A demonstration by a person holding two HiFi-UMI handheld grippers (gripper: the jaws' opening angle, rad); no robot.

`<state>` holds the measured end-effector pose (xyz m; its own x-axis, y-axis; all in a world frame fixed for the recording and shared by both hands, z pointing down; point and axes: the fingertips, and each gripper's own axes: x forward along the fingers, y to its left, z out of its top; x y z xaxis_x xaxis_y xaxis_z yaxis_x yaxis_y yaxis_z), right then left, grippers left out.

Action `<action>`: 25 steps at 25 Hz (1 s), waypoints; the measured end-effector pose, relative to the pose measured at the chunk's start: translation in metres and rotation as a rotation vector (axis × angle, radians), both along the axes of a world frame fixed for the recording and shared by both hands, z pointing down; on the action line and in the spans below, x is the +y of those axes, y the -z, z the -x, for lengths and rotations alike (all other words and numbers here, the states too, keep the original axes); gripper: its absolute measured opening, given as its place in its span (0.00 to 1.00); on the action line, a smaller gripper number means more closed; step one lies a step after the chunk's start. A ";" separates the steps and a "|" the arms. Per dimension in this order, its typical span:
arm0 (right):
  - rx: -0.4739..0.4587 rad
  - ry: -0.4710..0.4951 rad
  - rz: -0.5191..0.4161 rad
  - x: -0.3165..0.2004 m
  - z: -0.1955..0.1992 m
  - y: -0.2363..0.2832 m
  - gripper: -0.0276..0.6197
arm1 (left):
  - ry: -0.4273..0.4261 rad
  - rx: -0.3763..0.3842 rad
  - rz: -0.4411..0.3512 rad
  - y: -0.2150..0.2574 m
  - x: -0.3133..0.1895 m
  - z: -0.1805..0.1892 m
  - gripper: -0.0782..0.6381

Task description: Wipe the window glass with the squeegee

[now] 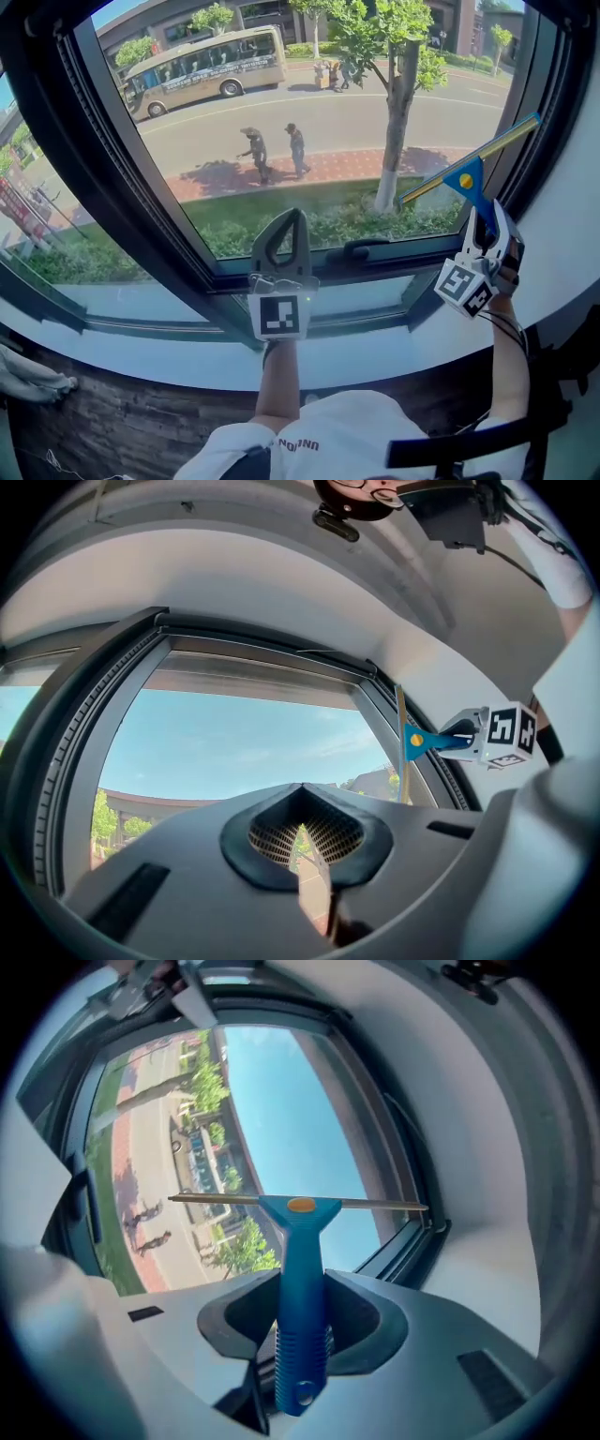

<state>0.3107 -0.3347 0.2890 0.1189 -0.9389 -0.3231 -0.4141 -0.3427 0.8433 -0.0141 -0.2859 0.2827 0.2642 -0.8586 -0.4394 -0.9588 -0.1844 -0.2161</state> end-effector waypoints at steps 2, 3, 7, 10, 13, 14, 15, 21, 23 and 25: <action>-0.124 0.081 -0.075 0.014 0.029 0.026 0.27 | 0.012 0.016 -0.007 0.006 0.005 0.005 0.11; -0.201 0.122 -0.107 0.020 0.042 0.038 0.27 | 0.016 0.017 -0.014 0.009 0.007 0.007 0.11; -0.508 0.332 -0.237 0.042 0.092 0.084 0.27 | 0.023 0.007 -0.044 0.026 0.015 0.010 0.11; -0.725 0.470 -0.259 0.056 0.120 0.101 0.27 | 0.038 -0.002 -0.054 0.036 0.018 0.014 0.11; -0.856 0.540 -0.257 0.063 0.141 0.104 0.27 | 0.053 -0.024 -0.074 0.047 0.022 0.017 0.11; -0.887 0.551 -0.254 0.063 0.145 0.104 0.27 | 0.057 -0.037 -0.085 0.051 0.023 0.017 0.11; -0.914 0.556 -0.249 0.064 0.149 0.103 0.27 | 0.062 -0.050 -0.094 0.054 0.025 0.017 0.11; -1.011 0.555 -0.214 0.064 0.155 0.094 0.27 | 0.076 -0.040 -0.116 0.066 0.036 0.023 0.11; -1.006 0.555 -0.208 0.064 0.159 0.092 0.27 | 0.082 -0.064 -0.115 0.065 0.037 0.025 0.11; -0.995 0.554 -0.205 0.066 0.163 0.089 0.27 | 0.089 -0.106 -0.110 0.062 0.038 0.026 0.11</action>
<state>0.1476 -0.2683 0.1999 -0.0053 -0.8825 -0.4703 -1.0000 0.0007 0.0099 -0.0399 -0.2482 0.2205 0.2391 -0.8288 -0.5058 -0.9410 -0.0693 -0.3313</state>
